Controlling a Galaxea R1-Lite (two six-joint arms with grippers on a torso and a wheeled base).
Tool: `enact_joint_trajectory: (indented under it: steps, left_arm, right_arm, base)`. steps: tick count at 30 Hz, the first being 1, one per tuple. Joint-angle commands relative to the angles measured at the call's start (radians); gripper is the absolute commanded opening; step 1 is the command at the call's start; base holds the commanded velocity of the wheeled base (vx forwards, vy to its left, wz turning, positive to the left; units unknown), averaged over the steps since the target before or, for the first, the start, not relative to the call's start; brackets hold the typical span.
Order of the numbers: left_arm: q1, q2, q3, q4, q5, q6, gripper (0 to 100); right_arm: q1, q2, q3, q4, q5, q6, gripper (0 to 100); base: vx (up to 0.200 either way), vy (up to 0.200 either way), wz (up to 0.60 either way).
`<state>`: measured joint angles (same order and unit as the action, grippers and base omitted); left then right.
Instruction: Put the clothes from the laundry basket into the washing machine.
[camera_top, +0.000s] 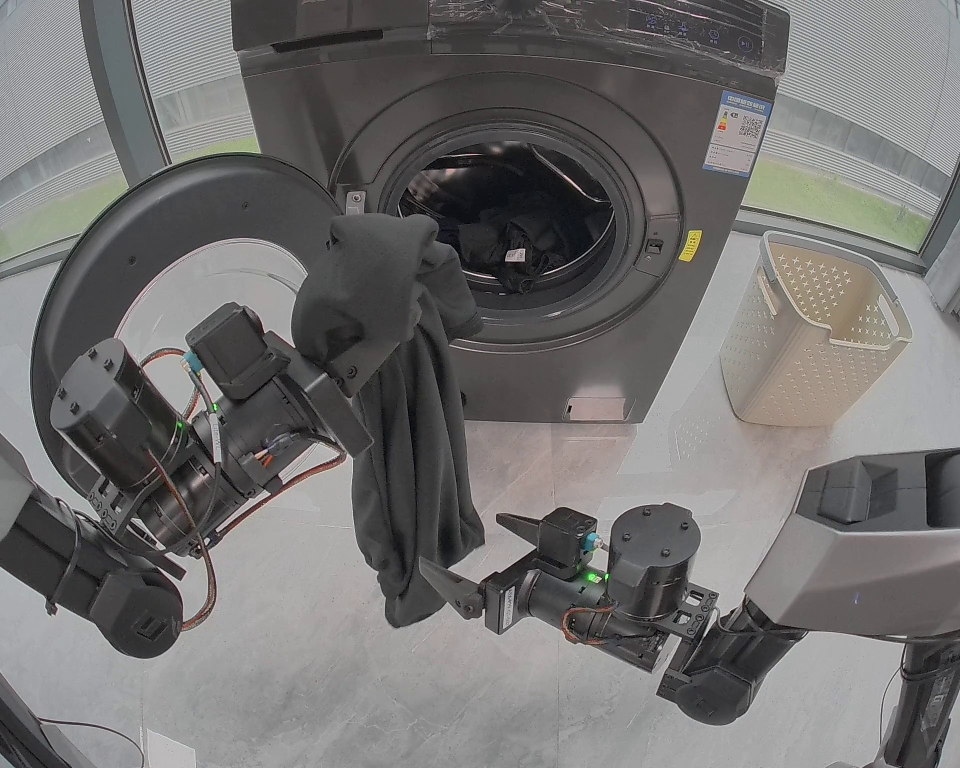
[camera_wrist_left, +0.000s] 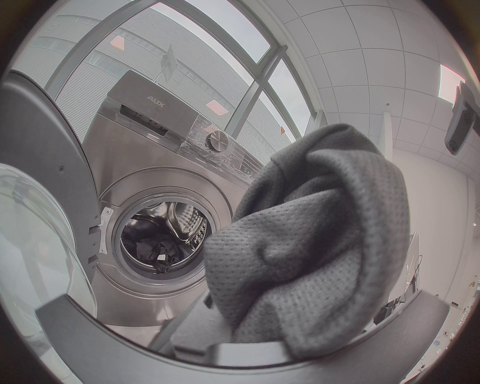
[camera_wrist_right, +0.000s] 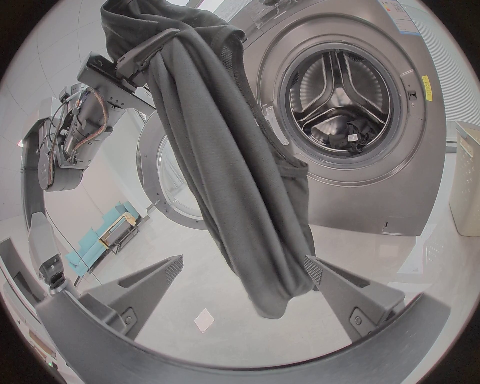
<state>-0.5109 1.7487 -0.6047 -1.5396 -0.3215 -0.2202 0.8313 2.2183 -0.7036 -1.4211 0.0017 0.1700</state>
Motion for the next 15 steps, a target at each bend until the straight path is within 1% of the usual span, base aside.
enact_joint_trajectory:
  steps: [1,5,9,15]
  left_arm:
    - [-0.003,-0.002,-0.001,-0.001,-0.001,0.001,0]
    - [-0.006,-0.005,0.002,-0.001,-0.001,0.001,0]
    - [-0.003,-0.006,0.008,-0.002,-0.019,0.002,0]
    - [-0.001,-0.005,0.008,-0.001,-0.024,0.004,0]
  right_arm:
    - [0.014,0.029,-0.034,-0.01,-0.002,-0.001,100]
    - [0.0,0.044,-0.042,-0.033,-0.002,-0.004,100]
    - [-0.02,0.037,-0.031,-0.033,-0.003,-0.004,100]
    - [-0.123,-0.028,0.019,-0.033,0.004,-0.01,100]
  base:
    - [0.0,0.0,0.0]
    - [0.0,0.0,0.0]
    - [0.0,0.0,0.0]
    - [0.0,0.0,0.0]
